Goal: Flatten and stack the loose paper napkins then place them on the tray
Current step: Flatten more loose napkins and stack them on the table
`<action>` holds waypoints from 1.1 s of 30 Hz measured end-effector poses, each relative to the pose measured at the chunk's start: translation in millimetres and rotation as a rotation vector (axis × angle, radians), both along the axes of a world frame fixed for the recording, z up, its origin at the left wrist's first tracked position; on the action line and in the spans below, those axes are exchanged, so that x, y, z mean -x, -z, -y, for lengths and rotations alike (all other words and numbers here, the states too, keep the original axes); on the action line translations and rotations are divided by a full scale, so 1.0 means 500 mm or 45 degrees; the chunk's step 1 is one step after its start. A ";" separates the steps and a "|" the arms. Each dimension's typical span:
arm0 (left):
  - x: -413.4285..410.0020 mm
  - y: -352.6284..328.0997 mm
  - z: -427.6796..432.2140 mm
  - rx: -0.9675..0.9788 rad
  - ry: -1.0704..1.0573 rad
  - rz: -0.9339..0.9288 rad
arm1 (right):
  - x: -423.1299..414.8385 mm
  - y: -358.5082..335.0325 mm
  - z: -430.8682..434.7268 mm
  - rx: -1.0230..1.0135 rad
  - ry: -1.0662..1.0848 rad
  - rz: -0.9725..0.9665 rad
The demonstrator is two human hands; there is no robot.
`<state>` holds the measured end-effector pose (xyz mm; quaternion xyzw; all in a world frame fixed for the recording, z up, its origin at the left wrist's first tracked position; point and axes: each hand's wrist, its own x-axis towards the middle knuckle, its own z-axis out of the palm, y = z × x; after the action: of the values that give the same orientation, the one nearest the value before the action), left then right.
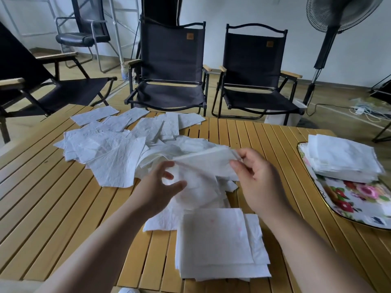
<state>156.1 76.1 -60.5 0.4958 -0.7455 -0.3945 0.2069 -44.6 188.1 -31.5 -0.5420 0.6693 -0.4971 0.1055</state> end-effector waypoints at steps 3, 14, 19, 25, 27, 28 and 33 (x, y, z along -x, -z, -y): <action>0.001 -0.025 -0.013 -0.421 0.023 -0.346 | -0.011 -0.045 -0.042 0.016 -0.109 0.391; -0.021 -0.033 -0.046 -0.760 0.427 -0.185 | 0.062 -0.038 -0.137 -1.163 -0.122 0.482; -0.009 -0.016 -0.051 -0.591 0.389 0.105 | 0.063 -0.025 -0.116 -1.369 -0.168 0.278; 0.000 0.008 -0.046 -0.513 0.415 0.357 | 0.061 -0.005 -0.097 -1.551 -0.105 0.066; 0.001 0.009 -0.043 -0.434 0.424 0.455 | 0.060 0.001 -0.093 -1.509 0.000 -0.081; 0.002 0.009 -0.041 -0.374 0.414 0.505 | 0.060 0.005 -0.090 -1.401 0.084 -0.147; -0.001 0.008 -0.009 -0.154 0.138 0.427 | 0.026 0.021 -0.040 -0.648 0.200 -0.142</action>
<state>156.7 80.6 -64.5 0.5253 -0.7700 -0.3612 0.0279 -57.8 207.9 -41.9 -0.4710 0.8175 -0.2891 0.1624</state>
